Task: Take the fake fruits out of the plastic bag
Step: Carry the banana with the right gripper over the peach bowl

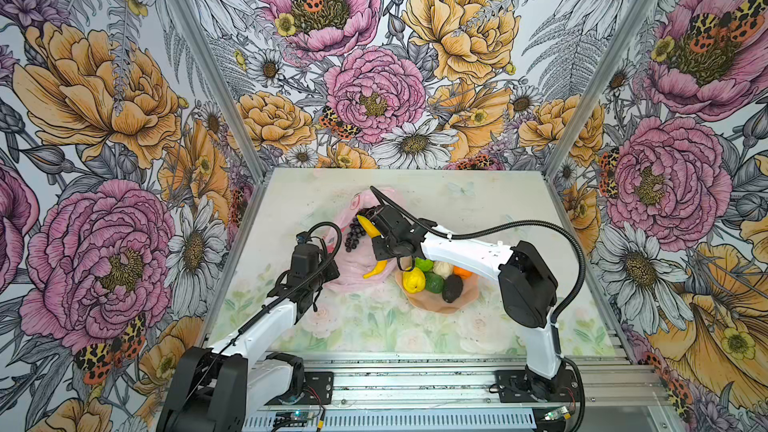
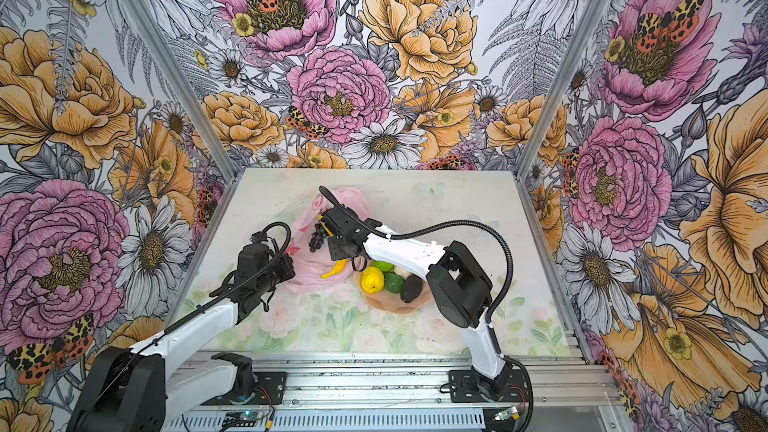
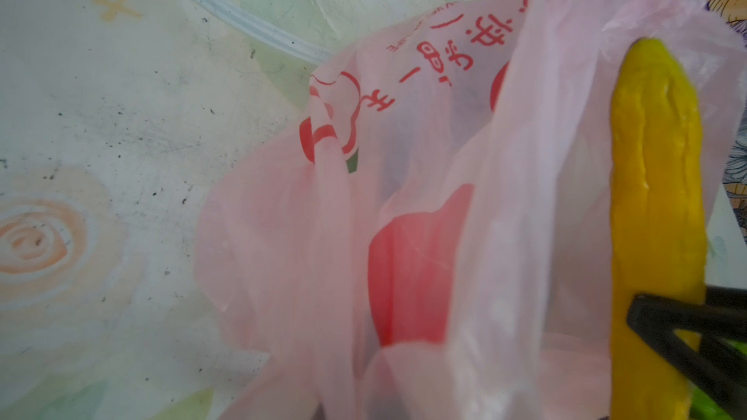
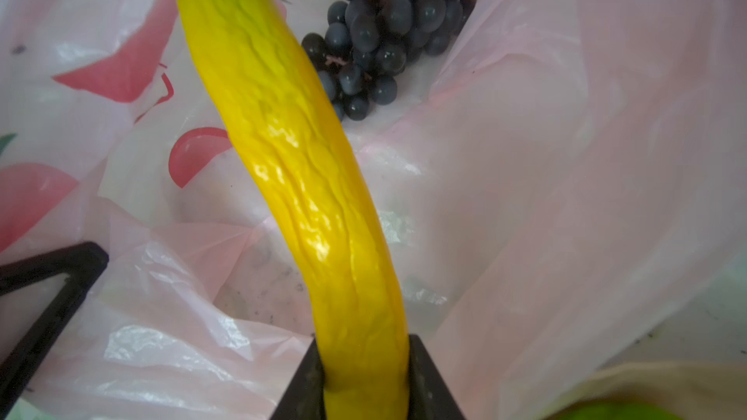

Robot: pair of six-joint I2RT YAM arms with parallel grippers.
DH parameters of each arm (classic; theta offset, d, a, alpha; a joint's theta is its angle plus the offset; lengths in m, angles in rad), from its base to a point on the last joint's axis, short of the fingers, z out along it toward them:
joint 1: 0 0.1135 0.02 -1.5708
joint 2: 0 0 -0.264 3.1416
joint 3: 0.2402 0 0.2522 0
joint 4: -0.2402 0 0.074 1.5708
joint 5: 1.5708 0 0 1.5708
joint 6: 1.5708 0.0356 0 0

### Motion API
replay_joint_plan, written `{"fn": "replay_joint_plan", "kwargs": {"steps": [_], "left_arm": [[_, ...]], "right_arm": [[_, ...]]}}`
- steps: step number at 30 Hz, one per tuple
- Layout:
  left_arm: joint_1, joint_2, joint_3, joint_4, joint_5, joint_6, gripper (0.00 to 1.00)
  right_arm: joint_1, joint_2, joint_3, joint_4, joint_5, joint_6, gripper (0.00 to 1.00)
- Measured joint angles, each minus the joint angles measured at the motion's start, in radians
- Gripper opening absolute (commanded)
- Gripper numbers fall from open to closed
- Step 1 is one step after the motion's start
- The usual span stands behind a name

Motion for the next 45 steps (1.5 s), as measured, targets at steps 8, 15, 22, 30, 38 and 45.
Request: {"fn": "replay_joint_plan", "kwargs": {"steps": [8,15,22,30,38,45], "left_arm": [[0.0,0.0,0.0,0.0,0.0,0.0,0.01],[0.0,0.0,0.0,0.0,0.0,0.0,0.02],[0.006,-0.001,0.0,0.0,0.001,0.0,0.02],[0.006,-0.001,0.0,0.0,0.001,0.0,0.01],[0.006,-0.001,0.0,0.0,0.004,0.0,0.02],[0.006,-0.002,0.0,0.0,0.006,0.0,0.02]], "right_arm": [[0.025,-0.119,-0.094,-0.023,-0.002,-0.026,0.31],[0.025,-0.296,-0.208,-0.059,0.025,-0.068,0.31],[-0.031,-0.468,-0.348,-0.146,0.064,-0.098,0.31],[-0.126,-0.645,-0.479,-0.234,0.109,-0.065,0.3],[-0.145,-0.734,-0.591,-0.286,0.142,0.056,0.29],[-0.2,-0.805,-0.681,-0.314,0.159,0.167,0.28]]}}
